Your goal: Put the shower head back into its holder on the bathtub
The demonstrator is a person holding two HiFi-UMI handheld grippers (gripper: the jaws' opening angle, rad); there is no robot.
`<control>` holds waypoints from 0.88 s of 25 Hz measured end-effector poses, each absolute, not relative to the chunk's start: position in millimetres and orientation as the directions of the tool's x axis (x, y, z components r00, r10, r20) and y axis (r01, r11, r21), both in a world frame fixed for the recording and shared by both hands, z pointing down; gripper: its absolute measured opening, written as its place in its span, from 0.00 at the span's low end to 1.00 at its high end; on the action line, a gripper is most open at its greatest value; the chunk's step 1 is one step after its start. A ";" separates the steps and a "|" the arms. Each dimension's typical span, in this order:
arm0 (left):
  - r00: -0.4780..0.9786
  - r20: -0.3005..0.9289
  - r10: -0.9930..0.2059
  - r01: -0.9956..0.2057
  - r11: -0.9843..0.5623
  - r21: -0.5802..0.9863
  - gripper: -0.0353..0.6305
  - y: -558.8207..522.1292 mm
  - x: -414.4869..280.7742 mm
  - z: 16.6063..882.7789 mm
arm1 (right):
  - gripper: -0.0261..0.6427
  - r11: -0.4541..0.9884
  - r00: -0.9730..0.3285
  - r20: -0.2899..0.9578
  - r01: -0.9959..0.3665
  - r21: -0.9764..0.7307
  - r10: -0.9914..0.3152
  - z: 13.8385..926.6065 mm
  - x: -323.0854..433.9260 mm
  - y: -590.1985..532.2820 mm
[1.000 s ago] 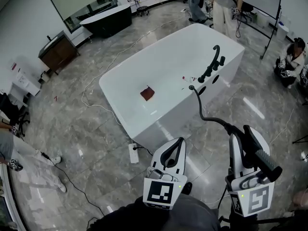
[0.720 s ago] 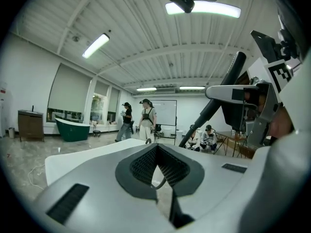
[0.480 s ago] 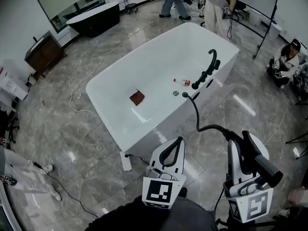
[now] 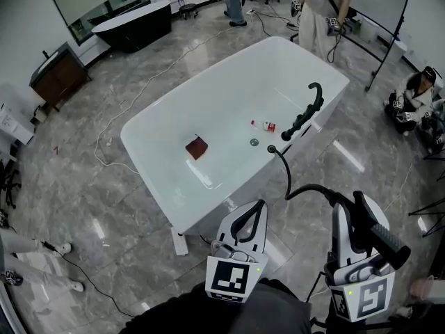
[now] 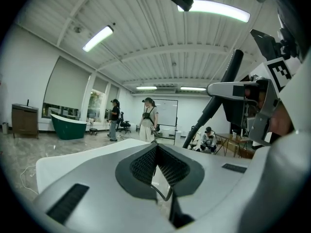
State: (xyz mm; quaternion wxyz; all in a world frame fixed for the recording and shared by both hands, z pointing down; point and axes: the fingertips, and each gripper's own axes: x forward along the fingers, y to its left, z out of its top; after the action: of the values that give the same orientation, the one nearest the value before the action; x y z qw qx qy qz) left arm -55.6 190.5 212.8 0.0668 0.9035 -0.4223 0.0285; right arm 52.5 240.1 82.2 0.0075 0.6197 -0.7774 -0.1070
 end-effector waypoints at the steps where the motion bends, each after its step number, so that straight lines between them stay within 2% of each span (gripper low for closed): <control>1: 0.644 0.109 -0.757 -0.765 -0.636 0.101 0.06 186.4 -57.5 214.4 | 0.23 0.205 -0.228 -0.119 -0.962 0.178 -0.966 82.0 50.3 236.5; 10: 0.659 0.116 -0.743 -0.751 -0.646 0.137 0.06 158.1 -54.0 219.1 | 0.23 0.187 -0.211 -0.110 -0.964 0.191 -0.971 76.9 51.4 208.1; 22: 0.634 0.150 -0.758 -0.773 -0.624 0.113 0.06 116.1 -18.7 221.4 | 0.23 0.220 -0.240 -0.119 -0.963 0.157 -0.963 81.2 92.4 166.8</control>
State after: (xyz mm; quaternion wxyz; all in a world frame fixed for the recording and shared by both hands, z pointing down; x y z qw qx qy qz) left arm -18.7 116.1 221.4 0.0834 0.9001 -0.4253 0.0439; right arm 92.4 166.8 81.2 0.0018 0.6165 -0.7811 -0.0991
